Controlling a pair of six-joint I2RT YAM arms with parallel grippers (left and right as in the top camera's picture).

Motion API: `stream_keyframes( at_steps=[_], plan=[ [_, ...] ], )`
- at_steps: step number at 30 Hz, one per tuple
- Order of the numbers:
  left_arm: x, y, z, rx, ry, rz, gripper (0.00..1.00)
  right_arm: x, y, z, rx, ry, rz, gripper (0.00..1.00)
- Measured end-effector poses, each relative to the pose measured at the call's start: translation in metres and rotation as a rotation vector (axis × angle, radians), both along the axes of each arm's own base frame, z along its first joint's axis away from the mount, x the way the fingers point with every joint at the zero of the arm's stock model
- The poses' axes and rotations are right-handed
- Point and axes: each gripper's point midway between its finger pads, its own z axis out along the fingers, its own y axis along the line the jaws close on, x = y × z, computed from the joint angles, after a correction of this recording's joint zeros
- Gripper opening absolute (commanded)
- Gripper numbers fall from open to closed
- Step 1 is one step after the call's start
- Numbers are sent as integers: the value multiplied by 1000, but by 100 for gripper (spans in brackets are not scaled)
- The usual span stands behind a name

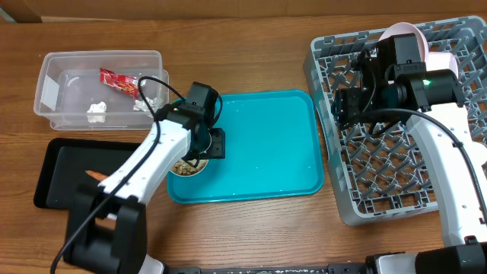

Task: Sort waste into correct bins and load items into the dishwasher
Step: 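Grip the rim of the white food bowl with the left gripper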

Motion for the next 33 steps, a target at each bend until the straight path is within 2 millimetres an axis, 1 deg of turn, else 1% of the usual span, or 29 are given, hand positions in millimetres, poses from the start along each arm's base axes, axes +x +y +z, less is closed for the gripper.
stream_keyframes(
  at_steps=[4,6,7,9,10,17,23,26,29,33],
  plan=[
    [4,-4,-18,-7,29,0,43,0,0,0,0,2,0,72],
    [5,-5,-26,-7,41,2,30,0,0,0,0,1,0,72],
    [4,-5,-29,-7,47,1,19,0,0,0,0,0,0,72],
    [3,-6,-34,-5,62,3,6,0,0,0,0,1,0,72],
    [3,-6,-35,-4,65,-1,4,0,0,0,0,1,0,72],
    [-2,3,-28,40,78,-1,4,0,0,0,0,0,0,72],
    [-10,13,-10,99,138,5,4,0,0,0,0,1,0,72],
    [-12,16,3,104,132,9,4,0,0,0,0,2,0,72],
    [-10,19,21,98,95,18,4,0,0,0,0,2,0,72],
    [-16,31,43,99,69,53,4,0,0,0,0,2,0,72]
  ],
)
